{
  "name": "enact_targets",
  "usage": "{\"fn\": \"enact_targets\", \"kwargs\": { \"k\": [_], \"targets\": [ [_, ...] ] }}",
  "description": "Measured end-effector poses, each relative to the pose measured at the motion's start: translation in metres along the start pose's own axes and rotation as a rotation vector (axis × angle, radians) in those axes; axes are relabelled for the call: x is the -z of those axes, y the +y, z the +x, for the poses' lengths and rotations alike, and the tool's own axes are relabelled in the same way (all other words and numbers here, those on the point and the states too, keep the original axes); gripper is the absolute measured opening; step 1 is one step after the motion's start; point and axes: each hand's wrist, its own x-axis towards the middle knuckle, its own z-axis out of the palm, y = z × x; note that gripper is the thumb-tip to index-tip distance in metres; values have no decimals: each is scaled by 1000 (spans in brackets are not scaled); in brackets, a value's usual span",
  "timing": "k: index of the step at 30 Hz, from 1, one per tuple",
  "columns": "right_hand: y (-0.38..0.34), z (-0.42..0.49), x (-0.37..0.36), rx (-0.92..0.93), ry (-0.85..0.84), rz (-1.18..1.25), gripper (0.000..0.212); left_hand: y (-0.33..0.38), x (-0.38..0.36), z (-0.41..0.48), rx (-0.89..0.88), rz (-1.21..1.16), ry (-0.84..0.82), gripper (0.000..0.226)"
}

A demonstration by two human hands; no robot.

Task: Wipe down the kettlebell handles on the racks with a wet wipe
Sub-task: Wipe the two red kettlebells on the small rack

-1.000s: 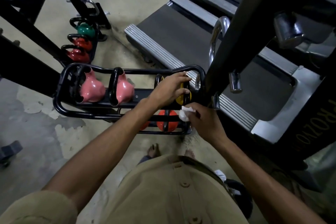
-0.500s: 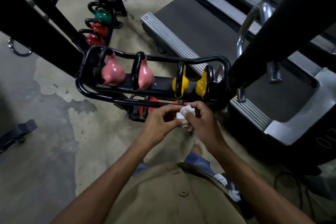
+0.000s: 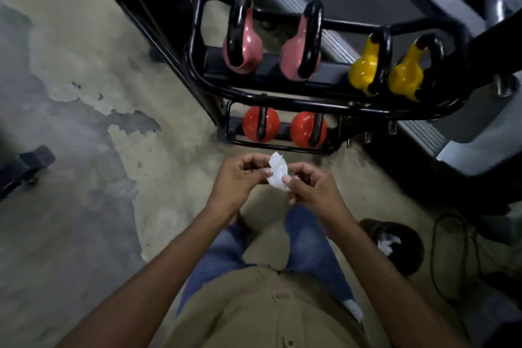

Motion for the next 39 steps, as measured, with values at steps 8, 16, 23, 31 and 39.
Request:
{"fn": "enact_targets", "kwargs": {
  "k": [8, 16, 23, 31, 39],
  "targets": [
    [60, 59, -30, 12, 7, -189, 5, -82, 26, 37, 85, -7, 63, 14],
    [143, 193, -16, -16, -69, -218, 17, -181, 29, 151, 77, -27, 119, 9],
    [157, 330, -6, 221, 93, -593, 18, -222, 32, 252, -154, 505, 64, 49],
    [157, 457, -2, 541, 262, -822, 19, -283, 35, 347, -525, 898, -83, 95],
    [170, 537, 6, 626, 361, -866, 34, -335, 46, 391, -846, 1024, -33, 93]
  ]
}}
